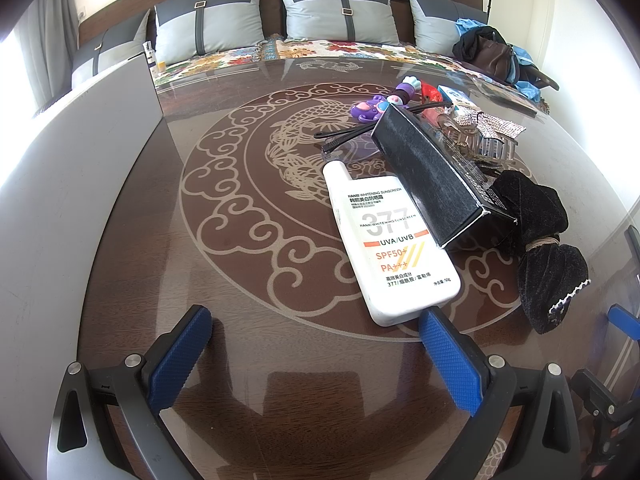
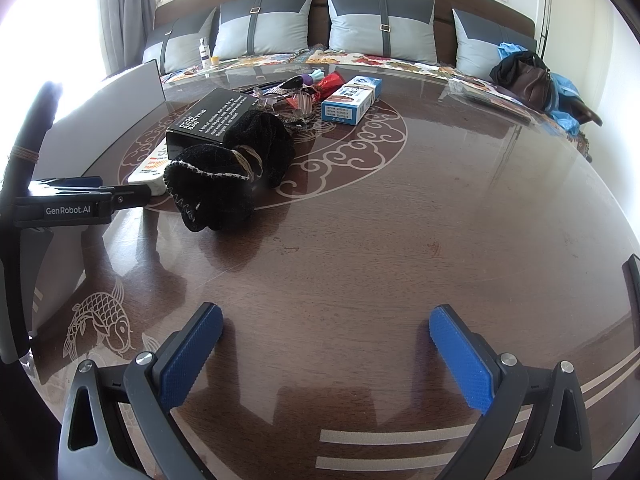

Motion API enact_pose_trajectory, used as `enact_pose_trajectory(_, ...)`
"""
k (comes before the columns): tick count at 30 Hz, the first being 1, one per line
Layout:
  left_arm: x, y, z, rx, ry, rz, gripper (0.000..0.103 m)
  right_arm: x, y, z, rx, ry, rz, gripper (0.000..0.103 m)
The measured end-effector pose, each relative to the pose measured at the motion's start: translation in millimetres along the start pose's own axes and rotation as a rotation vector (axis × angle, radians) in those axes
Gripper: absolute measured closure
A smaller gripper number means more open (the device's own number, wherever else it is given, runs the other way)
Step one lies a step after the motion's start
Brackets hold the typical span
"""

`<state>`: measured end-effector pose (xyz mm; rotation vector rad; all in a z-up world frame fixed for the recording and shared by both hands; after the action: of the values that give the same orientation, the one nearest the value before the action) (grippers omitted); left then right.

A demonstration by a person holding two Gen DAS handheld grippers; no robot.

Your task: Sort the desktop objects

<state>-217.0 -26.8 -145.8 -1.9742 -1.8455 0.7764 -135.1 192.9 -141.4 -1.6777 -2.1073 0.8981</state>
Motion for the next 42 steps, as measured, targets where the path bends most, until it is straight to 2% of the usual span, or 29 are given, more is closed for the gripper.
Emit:
enact_pose_trajectory(29,0,1,-1,-0.003,-0.003,-0.002,0.0,-2,0,-2,0.003,-0.006,-0.006,0.0)
enact_pose_trajectory(33,-1,20,-17,-0.009,0.013,0.025,0.0,-9,0,-3,-0.026,-0.053,-0.018,0.0)
enact_pose_trajectory(35,-2,28,-23,-0.008,0.024,0.041,0.0,-21,-11,-5,-0.019,-0.132,-0.006,0.0)
enact_pose_trajectory(38,-2,31,-24,-0.016,0.03,0.051,0.0,-41,-46,-4,0.031,-0.194,-0.011,0.0)
enact_pose_trajectory(40,-2,31,-24,-0.019,0.033,0.055,0.0,-51,-69,11,0.016,-0.234,0.024,0.0)
enact_pose_trajectory(42,-2,35,-25,-0.025,0.038,0.065,0.0,-54,-88,29,-0.007,-0.232,0.058,0.003)
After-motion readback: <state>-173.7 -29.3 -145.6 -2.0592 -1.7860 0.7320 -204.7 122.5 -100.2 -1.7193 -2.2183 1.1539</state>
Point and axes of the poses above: each gripper's, at about its wrist camera, not at the fingertips, and z roughly the way its jaws point, x to its right, y to its underside, the point moved 9 cm from there along z, roughly the way its jaws point, and after that the axes turned 12 degrees about -y, right-handed, at the moved point
